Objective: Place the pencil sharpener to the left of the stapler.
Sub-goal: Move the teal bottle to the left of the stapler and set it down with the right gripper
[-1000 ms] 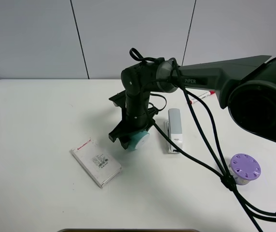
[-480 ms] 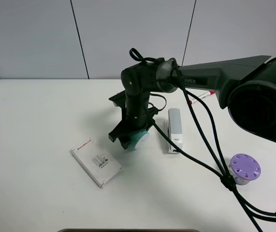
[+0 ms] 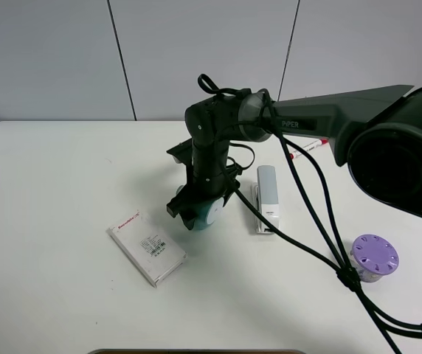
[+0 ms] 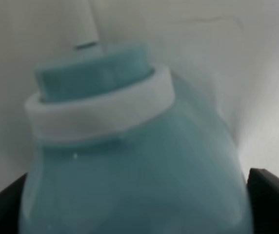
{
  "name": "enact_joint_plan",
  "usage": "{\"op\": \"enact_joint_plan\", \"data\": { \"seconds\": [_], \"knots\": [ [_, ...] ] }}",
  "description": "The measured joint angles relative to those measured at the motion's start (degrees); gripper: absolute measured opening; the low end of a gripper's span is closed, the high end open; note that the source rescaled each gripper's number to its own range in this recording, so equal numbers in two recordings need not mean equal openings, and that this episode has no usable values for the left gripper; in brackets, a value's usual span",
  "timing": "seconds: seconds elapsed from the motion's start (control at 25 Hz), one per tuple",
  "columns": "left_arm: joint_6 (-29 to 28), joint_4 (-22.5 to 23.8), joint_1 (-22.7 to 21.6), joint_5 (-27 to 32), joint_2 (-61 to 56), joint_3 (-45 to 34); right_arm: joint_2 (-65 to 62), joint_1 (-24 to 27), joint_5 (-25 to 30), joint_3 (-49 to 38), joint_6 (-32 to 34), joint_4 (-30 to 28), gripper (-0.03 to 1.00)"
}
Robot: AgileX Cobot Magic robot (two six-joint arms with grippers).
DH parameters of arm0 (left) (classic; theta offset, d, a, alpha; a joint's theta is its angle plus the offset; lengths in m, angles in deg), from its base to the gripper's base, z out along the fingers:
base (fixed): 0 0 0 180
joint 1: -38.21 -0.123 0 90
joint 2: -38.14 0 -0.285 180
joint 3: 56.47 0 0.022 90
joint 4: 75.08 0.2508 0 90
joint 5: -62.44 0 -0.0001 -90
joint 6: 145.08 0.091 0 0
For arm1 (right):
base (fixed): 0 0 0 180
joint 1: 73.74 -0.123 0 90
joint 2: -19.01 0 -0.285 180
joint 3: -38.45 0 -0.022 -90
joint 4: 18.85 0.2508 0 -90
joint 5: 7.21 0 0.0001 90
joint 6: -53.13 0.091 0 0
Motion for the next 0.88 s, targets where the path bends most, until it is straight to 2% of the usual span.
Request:
{"op": "enact_joint_plan", "data": {
  "seconds": [0.44,0.88],
  "knots": [
    [0.0,0.0,0.0,0.0,0.0,0.0,-1.19,0.0,1.94,0.0,0.0,-0.26,0.47],
    [0.0,0.0,0.0,0.0,0.0,0.0,-9.61,0.0,5.67,0.0,0.0,-1.52,0.47]
  ]
}}
